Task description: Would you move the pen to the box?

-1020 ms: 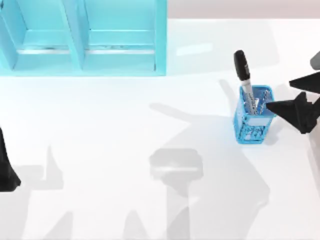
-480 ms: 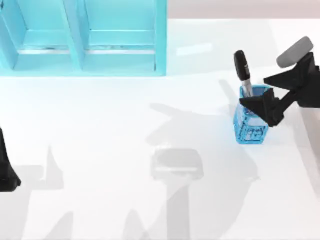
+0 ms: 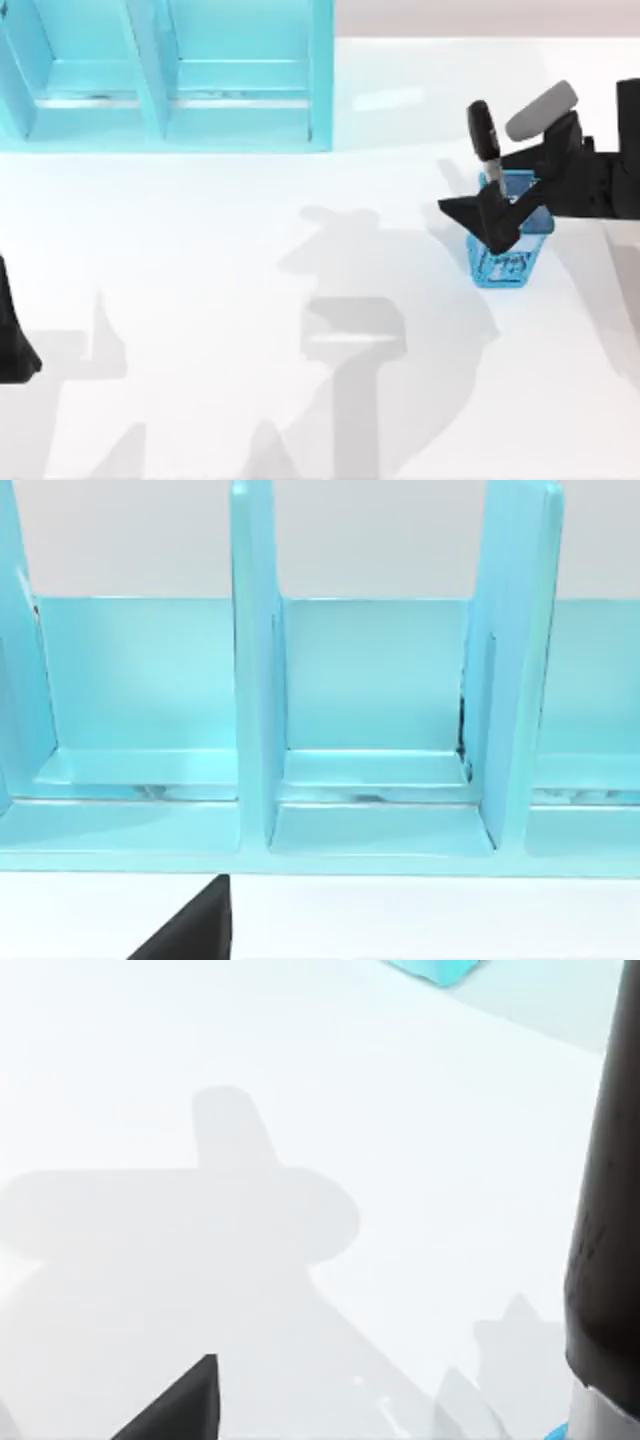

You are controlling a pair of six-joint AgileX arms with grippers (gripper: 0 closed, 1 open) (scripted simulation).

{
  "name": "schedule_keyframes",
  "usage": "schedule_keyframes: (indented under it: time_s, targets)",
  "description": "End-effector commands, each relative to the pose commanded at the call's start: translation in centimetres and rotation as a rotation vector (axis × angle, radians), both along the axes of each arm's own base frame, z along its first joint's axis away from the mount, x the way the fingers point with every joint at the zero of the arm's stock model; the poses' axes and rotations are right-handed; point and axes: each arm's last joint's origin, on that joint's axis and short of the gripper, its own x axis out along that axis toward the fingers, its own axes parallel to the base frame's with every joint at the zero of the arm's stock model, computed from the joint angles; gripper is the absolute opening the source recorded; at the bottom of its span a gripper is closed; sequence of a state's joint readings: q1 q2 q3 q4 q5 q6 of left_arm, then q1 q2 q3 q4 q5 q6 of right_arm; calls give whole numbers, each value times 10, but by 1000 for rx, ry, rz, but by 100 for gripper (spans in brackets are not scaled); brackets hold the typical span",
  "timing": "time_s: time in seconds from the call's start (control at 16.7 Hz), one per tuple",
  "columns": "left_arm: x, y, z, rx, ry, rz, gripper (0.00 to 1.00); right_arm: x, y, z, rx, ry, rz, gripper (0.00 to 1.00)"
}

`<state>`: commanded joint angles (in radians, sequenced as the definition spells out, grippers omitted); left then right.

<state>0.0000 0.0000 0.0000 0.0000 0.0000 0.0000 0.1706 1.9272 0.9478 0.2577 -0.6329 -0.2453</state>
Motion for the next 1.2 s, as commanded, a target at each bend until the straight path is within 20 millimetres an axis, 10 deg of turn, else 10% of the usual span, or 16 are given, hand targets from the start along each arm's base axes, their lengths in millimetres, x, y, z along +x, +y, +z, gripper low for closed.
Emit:
schedule_keyframes:
  time_s: [0.78, 1.2]
  targets:
    - [0, 0, 0, 0, 0, 0, 100, 0, 0, 0, 0, 0, 0, 2]
    - [0, 0, 0, 0, 0, 0, 100, 0, 0, 0, 0, 0, 0, 0]
